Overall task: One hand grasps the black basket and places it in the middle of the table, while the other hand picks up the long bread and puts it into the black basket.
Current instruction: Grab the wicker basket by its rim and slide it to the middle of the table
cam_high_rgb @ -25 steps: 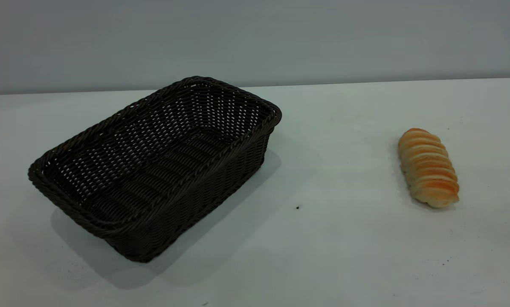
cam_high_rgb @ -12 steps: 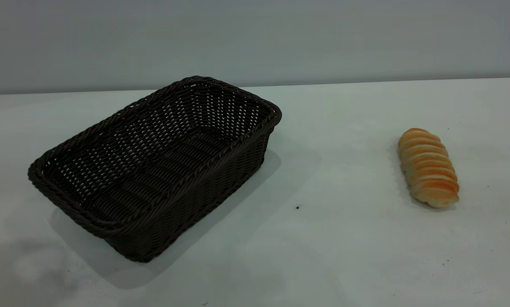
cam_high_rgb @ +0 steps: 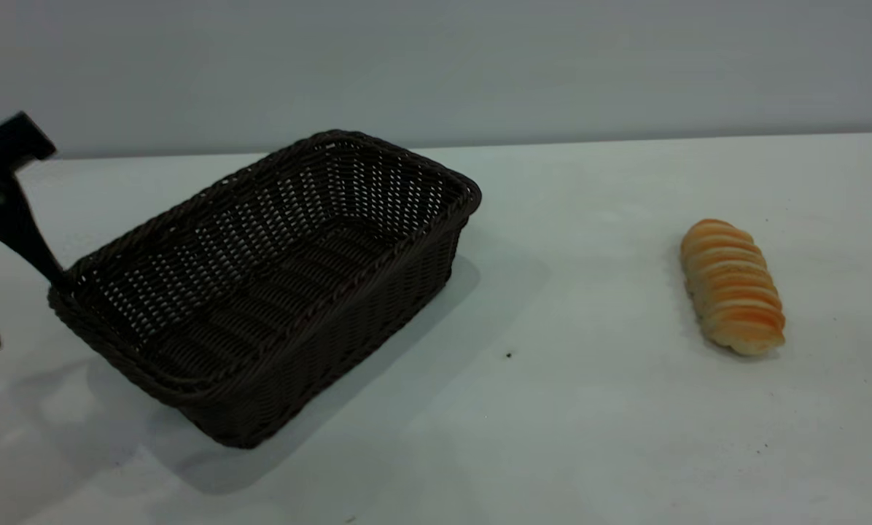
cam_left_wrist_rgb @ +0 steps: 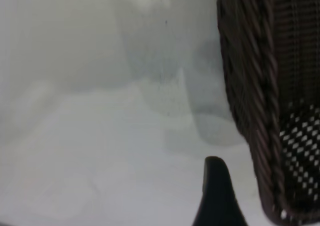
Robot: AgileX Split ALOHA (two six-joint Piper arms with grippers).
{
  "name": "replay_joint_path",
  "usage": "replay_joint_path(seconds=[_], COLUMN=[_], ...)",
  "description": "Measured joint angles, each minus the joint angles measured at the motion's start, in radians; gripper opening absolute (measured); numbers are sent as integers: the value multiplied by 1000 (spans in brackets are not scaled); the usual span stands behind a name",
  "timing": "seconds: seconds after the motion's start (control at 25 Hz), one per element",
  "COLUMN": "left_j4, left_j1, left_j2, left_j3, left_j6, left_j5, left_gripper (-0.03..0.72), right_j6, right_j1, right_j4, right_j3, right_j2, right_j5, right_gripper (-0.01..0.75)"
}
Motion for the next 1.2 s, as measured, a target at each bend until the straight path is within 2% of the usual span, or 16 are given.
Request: replay_joint_path(seconds=[0.2,0.4,0.64,0.68,0.76,0.88,1.2], left_j4=[-119,-220,-268,-270,-274,-314,-275], left_j1=[-9,-58,-112,-117,-127,-132,-136], left_j2=[90,203,361,383,405,405,325], left_j3=[-2,-8,-45,-52,-61,-74,-186], left_j6=[85,143,174,183,194,183,472], left_j5=[-87,-179,-248,-255,-269,-282,-102], left_gripper=[564,564,554,534,445,142,139], right_j6=[0,0,0,0,0,-3,-3], right_j1=[0,0,0,0,0,0,0], right_j4=[9,9,8,8,8,8,6], right_j3=[0,0,0,0,0,0,0], right_j2=[-2,-2,-2,-2,-2,-2,-2], right_j5=[-5,-5,-5,-5,-5,-5,-6], right_gripper=[440,440,440,440,440,440,440])
